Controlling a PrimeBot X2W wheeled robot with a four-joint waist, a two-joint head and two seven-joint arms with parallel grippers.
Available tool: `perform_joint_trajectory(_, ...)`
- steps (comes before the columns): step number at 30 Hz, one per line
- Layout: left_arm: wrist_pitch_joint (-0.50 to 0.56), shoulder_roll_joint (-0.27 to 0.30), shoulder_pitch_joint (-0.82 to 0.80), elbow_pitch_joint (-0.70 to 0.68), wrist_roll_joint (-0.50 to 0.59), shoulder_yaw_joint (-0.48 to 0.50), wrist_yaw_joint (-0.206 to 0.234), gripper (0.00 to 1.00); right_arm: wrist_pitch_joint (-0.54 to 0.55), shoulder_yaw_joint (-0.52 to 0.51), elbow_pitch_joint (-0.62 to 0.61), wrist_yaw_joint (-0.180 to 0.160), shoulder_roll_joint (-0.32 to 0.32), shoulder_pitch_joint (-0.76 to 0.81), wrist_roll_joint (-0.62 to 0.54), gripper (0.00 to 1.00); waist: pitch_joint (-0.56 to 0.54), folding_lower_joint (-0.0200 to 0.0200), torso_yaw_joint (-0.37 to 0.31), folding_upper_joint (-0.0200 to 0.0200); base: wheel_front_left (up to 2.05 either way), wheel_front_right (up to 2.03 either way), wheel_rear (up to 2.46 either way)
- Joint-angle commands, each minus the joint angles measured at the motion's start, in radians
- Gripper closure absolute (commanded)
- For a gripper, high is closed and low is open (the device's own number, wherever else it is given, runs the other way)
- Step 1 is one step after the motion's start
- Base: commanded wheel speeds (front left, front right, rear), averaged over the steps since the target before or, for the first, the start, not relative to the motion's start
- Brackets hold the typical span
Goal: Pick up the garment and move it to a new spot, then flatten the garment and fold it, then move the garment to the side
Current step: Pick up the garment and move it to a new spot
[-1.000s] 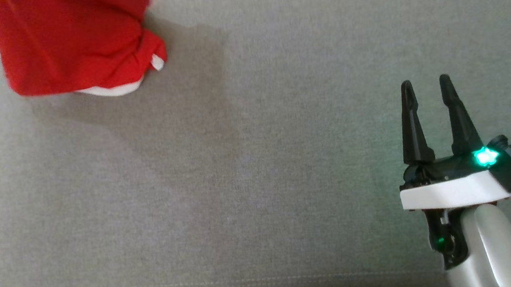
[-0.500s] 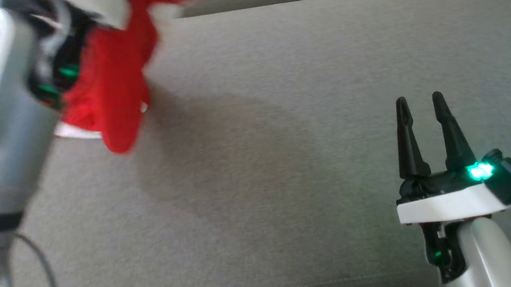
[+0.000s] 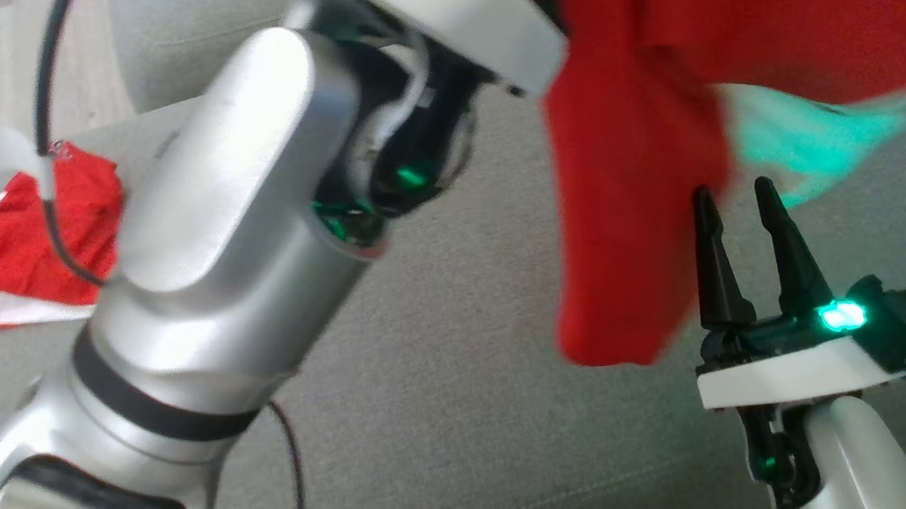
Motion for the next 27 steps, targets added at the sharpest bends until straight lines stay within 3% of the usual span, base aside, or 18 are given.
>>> perform_joint_trajectory(1,-0.013,0.019,-0.066,-0.025,-0.008,0.039,-0.004,1.00,-0.006,0.027,-0.036,0.008,0.002,-0.009,0.010,0.00,0.003,0.0001,-0.008,-0.0001,0.00,0.00,0.00)
perform_joint_trajectory(6,-0.032,0.045,-0.004,0.040,-0.024,0.021,-0.045,1.00,-0.006,0.023,-0.044,0.008,0.002,-0.013,0.017,0.00,0.030,0.0001,-0.017,-0.0001,0.00,0.00,0.00)
perform_joint_trajectory(14,-0.098,0.185,0.114,0.329,0.030,-0.063,-0.207,1.00,-0.006,0.020,-0.051,0.008,0.002,-0.047,0.025,0.00,0.101,0.0001,-0.017,-0.0001,0.00,0.00,0.00)
perform_joint_trajectory(19,-0.138,0.239,0.108,0.512,0.076,-0.080,-0.233,1.00,-0.006,0.018,-0.050,0.008,0.002,-0.062,0.016,0.00,0.142,0.0001,0.002,-0.0001,0.00,0.00,0.00)
perform_joint_trajectory(22,-0.147,0.260,0.105,0.618,0.108,-0.096,-0.224,1.00,-0.006,0.015,-0.042,0.008,0.002,-0.064,0.008,0.00,0.149,0.0001,0.023,-0.0001,0.00,0.00,0.00)
perform_joint_trajectory(23,-0.146,0.263,0.106,0.654,0.117,-0.101,-0.214,0.31,-0.006,0.012,-0.040,0.008,0.002,-0.065,0.006,0.00,0.148,0.0001,0.030,-0.0001,0.00,0.00,0.00)
perform_joint_trajectory(24,-0.148,0.264,0.106,0.685,0.126,-0.106,-0.206,0.00,-0.006,0.010,-0.037,0.008,0.002,-0.066,0.004,0.00,0.147,0.0001,0.038,-0.0001,0.00,0.00,0.00)
perform_joint_trajectory(27,-0.165,0.251,0.107,0.752,0.126,-0.099,-0.189,0.00,-0.006,-0.001,-0.030,0.008,0.002,-0.070,-0.005,0.00,0.139,0.0001,0.064,-0.0001,0.00,0.00,0.00)
